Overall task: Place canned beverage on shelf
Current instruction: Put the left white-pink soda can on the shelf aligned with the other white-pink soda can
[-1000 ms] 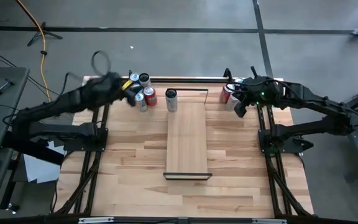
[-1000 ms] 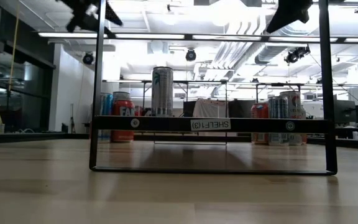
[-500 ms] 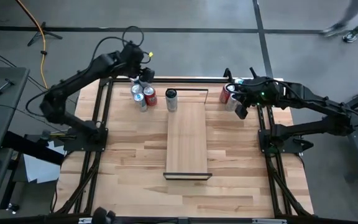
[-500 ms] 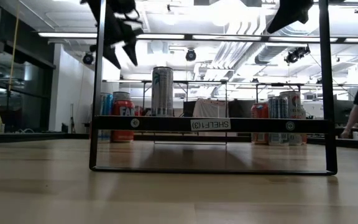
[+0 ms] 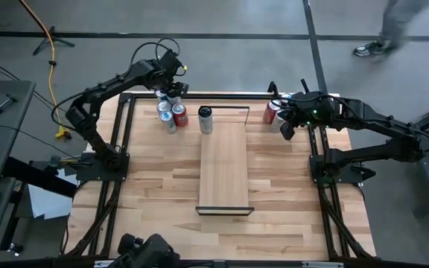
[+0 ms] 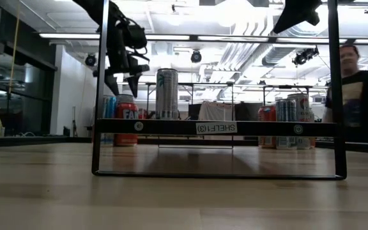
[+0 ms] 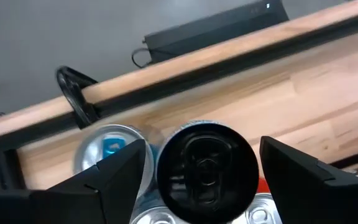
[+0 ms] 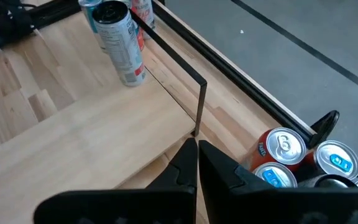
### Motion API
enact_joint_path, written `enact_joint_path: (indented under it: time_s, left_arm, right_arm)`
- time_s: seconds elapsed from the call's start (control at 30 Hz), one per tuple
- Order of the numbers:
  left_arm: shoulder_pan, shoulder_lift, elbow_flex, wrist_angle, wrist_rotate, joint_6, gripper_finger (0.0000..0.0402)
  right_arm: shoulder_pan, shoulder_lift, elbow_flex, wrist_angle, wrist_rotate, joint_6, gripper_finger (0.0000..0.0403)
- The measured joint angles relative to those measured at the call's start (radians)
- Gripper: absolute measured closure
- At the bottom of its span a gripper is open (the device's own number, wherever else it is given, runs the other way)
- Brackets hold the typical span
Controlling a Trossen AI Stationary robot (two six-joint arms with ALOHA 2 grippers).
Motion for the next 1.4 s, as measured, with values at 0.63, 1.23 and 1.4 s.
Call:
enact_joint_path:
  time_s: [0.63,1.23,1.4]
  left_arm:
    - [-0.043,0.042,0.0,-0.005,-0.003,-0.035,0.0145]
    - [-0.074,0.027,-0.001,-0.01,-0.053,-0.015,0.0211]
    - [-0.074,-0.031,-0.002,0.003,-0.054,-0.007,0.0213]
  right_arm:
    - [0.0,0.0,0.0,0.0,0.051,-0.019,0.0403]
    - [0.001,0.0,0.0,0.0,0.048,-0.018,0.0403]
    - [0.001,0.0,0.0,0.0,0.048,-0.011,0.0403]
